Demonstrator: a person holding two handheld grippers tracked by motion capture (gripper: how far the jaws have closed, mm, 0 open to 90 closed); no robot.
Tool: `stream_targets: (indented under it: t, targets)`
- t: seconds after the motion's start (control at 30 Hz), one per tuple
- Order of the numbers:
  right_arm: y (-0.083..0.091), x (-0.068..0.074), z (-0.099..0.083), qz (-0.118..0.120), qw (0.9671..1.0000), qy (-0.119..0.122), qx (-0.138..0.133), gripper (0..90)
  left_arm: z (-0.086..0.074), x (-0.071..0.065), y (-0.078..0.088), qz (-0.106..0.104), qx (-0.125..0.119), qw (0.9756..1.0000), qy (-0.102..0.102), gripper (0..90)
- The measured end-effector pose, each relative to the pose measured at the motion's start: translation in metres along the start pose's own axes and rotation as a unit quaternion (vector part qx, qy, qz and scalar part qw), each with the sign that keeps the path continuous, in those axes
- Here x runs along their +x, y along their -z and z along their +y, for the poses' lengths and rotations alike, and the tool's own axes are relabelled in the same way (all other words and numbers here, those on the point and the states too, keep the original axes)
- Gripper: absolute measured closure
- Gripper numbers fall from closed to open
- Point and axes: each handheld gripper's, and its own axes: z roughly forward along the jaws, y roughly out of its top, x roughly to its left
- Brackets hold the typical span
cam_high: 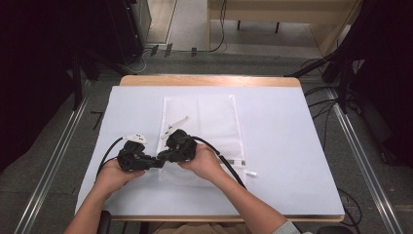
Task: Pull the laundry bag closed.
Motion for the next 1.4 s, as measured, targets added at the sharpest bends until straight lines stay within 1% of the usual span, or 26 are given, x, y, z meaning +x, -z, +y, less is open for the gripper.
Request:
stream_targets:
  t: [0.03,0.07,0.1,0.2,0.27,0.33,0.47,0.63,0.67,0.7,0.73,0.77,0.8,0.87,0.9,0.97,1.07,1.13,1.23,1.3,1.4]
  targets:
    - [0.0,-0.001,0.0,0.005,1.0,-0.004,-0.001,87.6,0.0,0.0,0.0,0.0,0.0,1.0,0.0,84.7]
    - [-0.001,-0.001,-0.001,0.004,1.0,-0.004,-0.001,87.6,0.0,0.001,0.0,-0.001,0.004,1.0,0.007,85.8]
    - [-0.001,-0.002,-0.001,0.005,1.0,-0.005,-0.001,87.6,0.0,0.001,0.0,-0.001,0.004,1.0,0.007,86.4]
    - [-0.002,-0.003,-0.002,0.005,1.0,-0.007,-0.001,87.6,0.001,0.002,0.0,-0.005,0.009,0.9998,0.019,87.3]
    - [-0.003,-0.004,-0.003,0.003,1.0,-0.006,0.002,87.8,0.001,0.003,0.001,-0.006,0.012,0.9996,0.023,87.6]
    - [-0.004,-0.004,-0.004,-0.003,1.0,-0.005,0.003,87.8,0.001,0.003,0.001,-0.006,0.014,0.9996,0.024,87.9]
    - [-0.008,-0.007,-0.009,-0.001,0.9999,-0.013,0.004,88.0,0.001,0.002,0.0,-0.003,0.023,0.9994,0.027,88.2]
    - [-0.008,-0.007,-0.01,-0.007,0.9999,-0.009,0.0,88.1,0.002,0.003,0.002,-0.001,0.018,0.9994,0.03,88.4]
    - [-0.008,-0.006,-0.01,-0.009,0.9999,-0.005,-0.003,88.2,0.002,0.003,0.003,-0.005,0.019,0.9993,0.031,88.4]
    - [-0.008,-0.006,-0.01,-0.011,0.9999,-0.003,-0.004,88.2,0.002,0.003,0.003,0.0,0.02,0.9994,0.027,88.5]
    - [-0.008,-0.006,-0.01,-0.012,0.9999,-0.001,-0.003,88.3,0.002,0.003,0.003,-0.001,0.02,0.9994,0.027,88.6]
    - [-0.008,-0.006,-0.011,-0.017,0.9998,0.003,-0.005,88.3,0.002,0.003,0.004,-0.001,0.021,0.9994,0.029,88.6]
    - [-0.008,-0.006,-0.012,-0.017,0.9998,0.004,-0.004,88.3,0.002,0.003,0.004,0.002,0.021,0.9993,0.029,88.6]
    - [-0.009,-0.007,-0.013,-0.021,0.9998,-0.001,-0.004,88.3,0.002,0.003,0.003,-0.001,0.023,0.9994,0.028,88.7]
    - [-0.008,-0.007,-0.014,-0.018,0.9998,-0.004,-0.003,88.3,0.002,0.003,0.003,-0.001,0.023,0.9994,0.027,88.7]
    - [-0.008,-0.009,-0.015,-0.017,0.9998,0.003,-0.007,88.3,0.002,0.003,0.004,0.001,0.02,0.9995,0.026,88.7]
    - [-0.006,-0.009,-0.016,-0.024,0.9997,0.004,-0.005,88.3,0.002,0.003,0.005,0.002,0.018,0.9995,0.027,88.7]
    - [-0.005,-0.013,-0.018,-0.029,0.9996,-0.005,-0.003,88.3,0.0,0.003,0.006,0.004,0.016,0.9996,0.025,88.6]
    - [-0.002,-0.017,-0.022,-0.019,0.9997,-0.014,-0.001,88.2,0.0,0.003,0.006,0.004,0.017,0.9996,0.02,88.6]
    - [-0.001,-0.018,-0.023,-0.021,0.9997,-0.009,-0.001,88.2,0.0,0.002,0.005,0.006,0.016,0.9997,0.017,88.5]
    - [0.0,-0.019,-0.025,-0.023,0.9997,-0.009,0.0,88.2,0.0,0.002,0.006,0.007,0.013,0.9997,0.017,88.5]
